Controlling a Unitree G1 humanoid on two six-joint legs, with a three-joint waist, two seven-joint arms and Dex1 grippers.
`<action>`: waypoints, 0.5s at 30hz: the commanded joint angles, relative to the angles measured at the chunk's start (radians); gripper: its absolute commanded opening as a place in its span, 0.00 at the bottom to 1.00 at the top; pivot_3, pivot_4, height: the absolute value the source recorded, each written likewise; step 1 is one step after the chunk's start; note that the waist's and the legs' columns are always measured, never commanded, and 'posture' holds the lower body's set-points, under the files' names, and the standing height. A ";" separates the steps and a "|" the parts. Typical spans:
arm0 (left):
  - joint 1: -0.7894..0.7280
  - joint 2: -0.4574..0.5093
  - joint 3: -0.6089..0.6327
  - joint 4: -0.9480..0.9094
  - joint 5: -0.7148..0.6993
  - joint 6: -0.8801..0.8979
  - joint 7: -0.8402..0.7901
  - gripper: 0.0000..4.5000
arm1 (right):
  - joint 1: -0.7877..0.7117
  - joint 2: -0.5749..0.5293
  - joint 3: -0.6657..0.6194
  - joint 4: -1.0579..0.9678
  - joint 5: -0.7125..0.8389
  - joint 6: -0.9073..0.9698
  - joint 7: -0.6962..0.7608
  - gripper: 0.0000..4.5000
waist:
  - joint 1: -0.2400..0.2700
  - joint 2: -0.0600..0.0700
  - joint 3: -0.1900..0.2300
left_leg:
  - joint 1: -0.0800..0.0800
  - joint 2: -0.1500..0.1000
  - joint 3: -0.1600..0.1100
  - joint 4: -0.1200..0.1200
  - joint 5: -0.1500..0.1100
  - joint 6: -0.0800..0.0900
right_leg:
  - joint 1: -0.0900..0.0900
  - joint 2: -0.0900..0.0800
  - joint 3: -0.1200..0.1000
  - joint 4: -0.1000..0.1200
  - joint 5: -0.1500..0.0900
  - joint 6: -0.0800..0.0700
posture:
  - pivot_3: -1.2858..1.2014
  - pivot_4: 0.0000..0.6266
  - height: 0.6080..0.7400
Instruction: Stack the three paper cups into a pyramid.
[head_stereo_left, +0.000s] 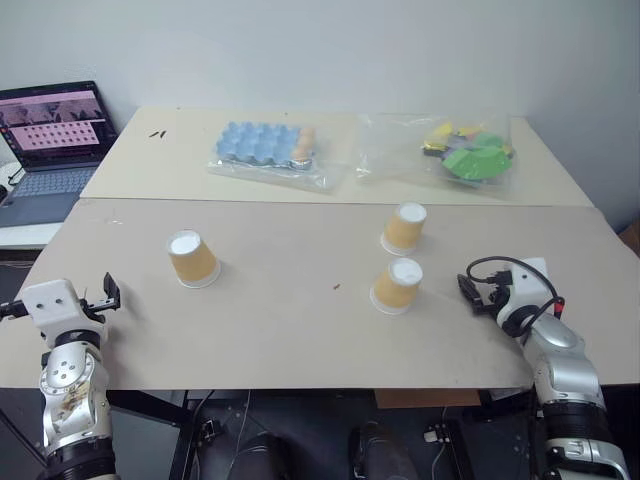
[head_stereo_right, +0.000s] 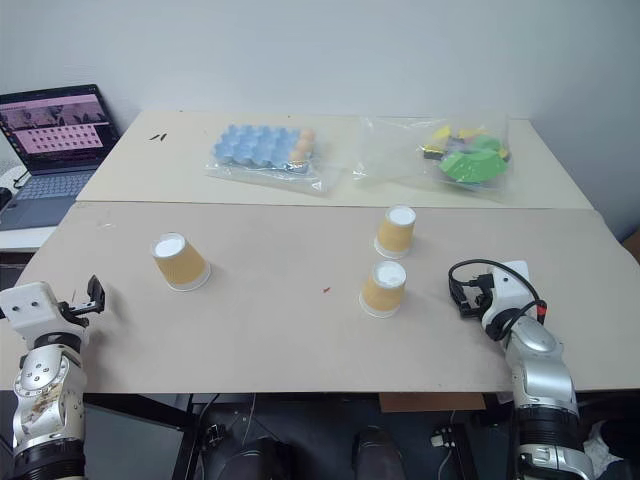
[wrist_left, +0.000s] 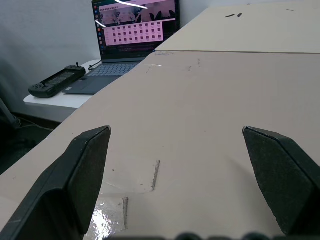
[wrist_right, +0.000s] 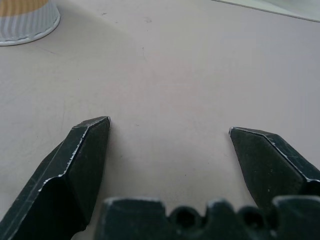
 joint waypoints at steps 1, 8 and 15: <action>-0.063 -0.011 0.025 -0.024 -0.052 0.004 0.015 1.00 | -0.013 0.005 0.007 -0.020 -0.007 0.005 -0.001 0.99 | 0.000 0.000 0.000 | 0.000 0.000 0.000 0.000 0.000 0.000 | 0.000 0.000 0.000 0.000 0.000 0.000 | 0.52 0.24 0.79; -0.301 0.003 -0.056 -0.443 -0.391 0.237 -0.076 1.00 | -0.035 0.016 0.026 0.007 -0.022 0.005 -0.009 0.99 | 0.020 -0.005 0.000 | -0.003 0.000 -0.002 0.002 0.000 0.000 | 0.000 0.000 -0.002 0.000 0.002 -0.002 | 0.52 0.24 0.79; -0.016 0.243 -0.336 -0.738 -0.452 0.420 -0.490 1.00 | -0.055 -0.005 0.040 0.026 -0.017 0.014 0.036 0.99 | 0.000 0.006 -0.006 | 0.003 -0.002 0.000 -0.003 -0.002 -0.002 | 0.003 0.002 0.002 -0.001 -0.003 0.001 | 0.52 0.24 0.79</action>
